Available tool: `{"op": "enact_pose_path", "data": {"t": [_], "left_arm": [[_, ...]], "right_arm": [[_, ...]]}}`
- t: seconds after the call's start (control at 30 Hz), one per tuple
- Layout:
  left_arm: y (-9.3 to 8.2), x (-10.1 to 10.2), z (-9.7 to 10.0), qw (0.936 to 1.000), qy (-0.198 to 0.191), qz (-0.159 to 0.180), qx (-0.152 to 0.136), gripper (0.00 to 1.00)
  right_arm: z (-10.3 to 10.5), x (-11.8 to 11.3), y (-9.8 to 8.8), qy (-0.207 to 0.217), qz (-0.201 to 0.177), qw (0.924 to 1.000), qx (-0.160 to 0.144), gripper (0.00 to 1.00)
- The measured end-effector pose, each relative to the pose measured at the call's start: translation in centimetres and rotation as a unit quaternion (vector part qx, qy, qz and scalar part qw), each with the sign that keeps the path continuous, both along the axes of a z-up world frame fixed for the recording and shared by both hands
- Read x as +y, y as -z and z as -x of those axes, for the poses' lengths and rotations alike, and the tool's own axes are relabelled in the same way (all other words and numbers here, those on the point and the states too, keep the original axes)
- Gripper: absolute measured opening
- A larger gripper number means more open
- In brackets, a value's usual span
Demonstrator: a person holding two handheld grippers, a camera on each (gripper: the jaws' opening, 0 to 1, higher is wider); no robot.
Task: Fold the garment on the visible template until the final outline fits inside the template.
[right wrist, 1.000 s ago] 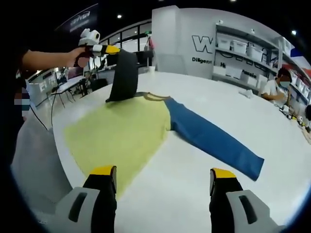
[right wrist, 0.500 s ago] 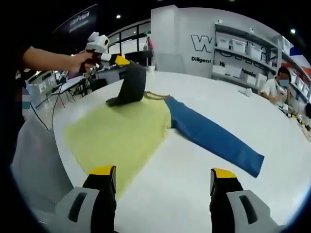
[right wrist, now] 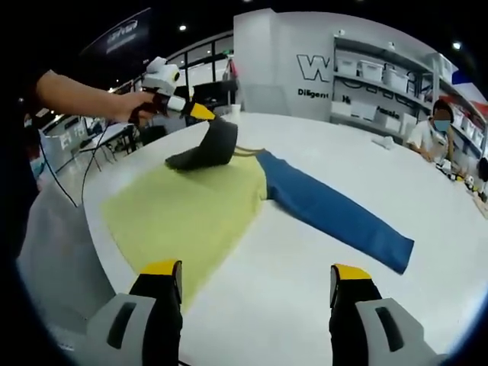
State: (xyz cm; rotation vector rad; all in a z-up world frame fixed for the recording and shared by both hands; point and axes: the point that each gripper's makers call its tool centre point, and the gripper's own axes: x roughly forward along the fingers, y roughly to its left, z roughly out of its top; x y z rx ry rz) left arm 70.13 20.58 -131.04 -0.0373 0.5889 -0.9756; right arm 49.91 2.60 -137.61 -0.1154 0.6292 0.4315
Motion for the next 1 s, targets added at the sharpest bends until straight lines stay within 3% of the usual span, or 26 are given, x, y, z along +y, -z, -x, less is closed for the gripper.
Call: {"op": "enact_pose_path", "data": {"t": [0.33, 0.6, 1.0], "left_arm": [[3.0, -1.5, 0.8, 0.9993, 0.018, -0.03, 0.011, 0.06], [4.2, -2.5, 0.7, 0.999, 0.012, -0.033, 0.026, 0.06], [6.6, -4.1, 2.1, 0.9971, 0.028, -0.052, 0.047, 0.06]], "right_arm": [[0.0, -0.3, 0.2, 0.0, 0.0, 1.0, 0.003, 0.77], [0.4, -0.8, 0.4, 0.007, -0.003, 1.0, 0.005, 0.77], [0.8, -1.0, 0.9, 0.016, -0.007, 0.9998, 0.011, 0.77]]}}
